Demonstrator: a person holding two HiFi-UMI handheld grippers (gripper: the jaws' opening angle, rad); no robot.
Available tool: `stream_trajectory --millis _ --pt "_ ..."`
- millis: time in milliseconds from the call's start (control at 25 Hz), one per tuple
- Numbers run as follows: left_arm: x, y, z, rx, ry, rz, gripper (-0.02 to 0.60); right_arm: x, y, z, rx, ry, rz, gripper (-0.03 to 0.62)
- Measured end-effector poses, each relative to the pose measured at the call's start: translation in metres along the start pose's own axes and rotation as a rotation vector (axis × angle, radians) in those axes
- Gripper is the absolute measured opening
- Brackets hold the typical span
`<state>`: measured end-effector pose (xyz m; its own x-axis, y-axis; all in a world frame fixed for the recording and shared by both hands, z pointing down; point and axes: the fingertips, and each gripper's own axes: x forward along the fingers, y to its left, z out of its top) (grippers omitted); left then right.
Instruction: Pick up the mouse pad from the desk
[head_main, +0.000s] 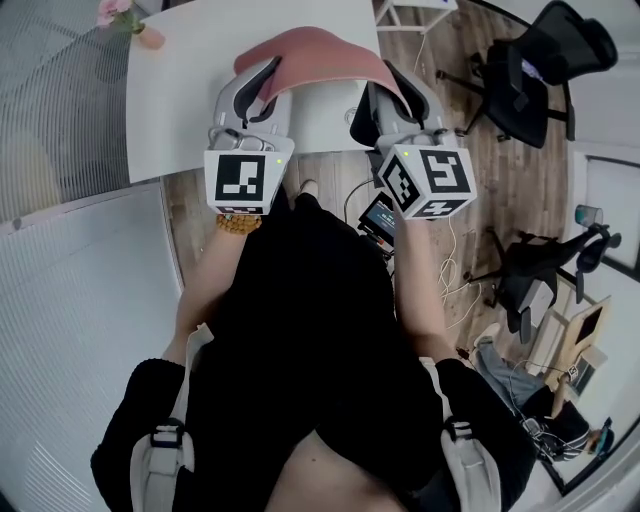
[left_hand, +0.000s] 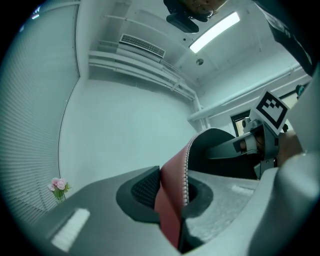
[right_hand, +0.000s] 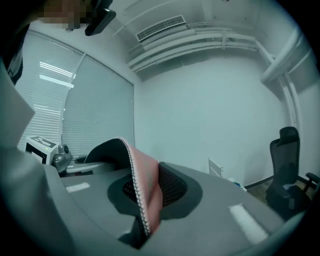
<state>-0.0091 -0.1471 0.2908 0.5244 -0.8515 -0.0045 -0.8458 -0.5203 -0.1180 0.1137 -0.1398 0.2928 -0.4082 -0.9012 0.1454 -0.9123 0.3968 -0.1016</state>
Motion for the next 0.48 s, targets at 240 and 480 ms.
stream_trajectory --millis 240,480 --pt "0.001 0.002 -0.001 -0.007 -0.016 0.017 0.035 -0.001 -0.001 -0.001 -0.076 -0.066 -0.094 0.051" --pt "-0.007 0.002 0.010 0.015 -0.079 0.032 0.035 -0.008 0.007 -0.001 -0.168 -0.111 -0.153 0.048"
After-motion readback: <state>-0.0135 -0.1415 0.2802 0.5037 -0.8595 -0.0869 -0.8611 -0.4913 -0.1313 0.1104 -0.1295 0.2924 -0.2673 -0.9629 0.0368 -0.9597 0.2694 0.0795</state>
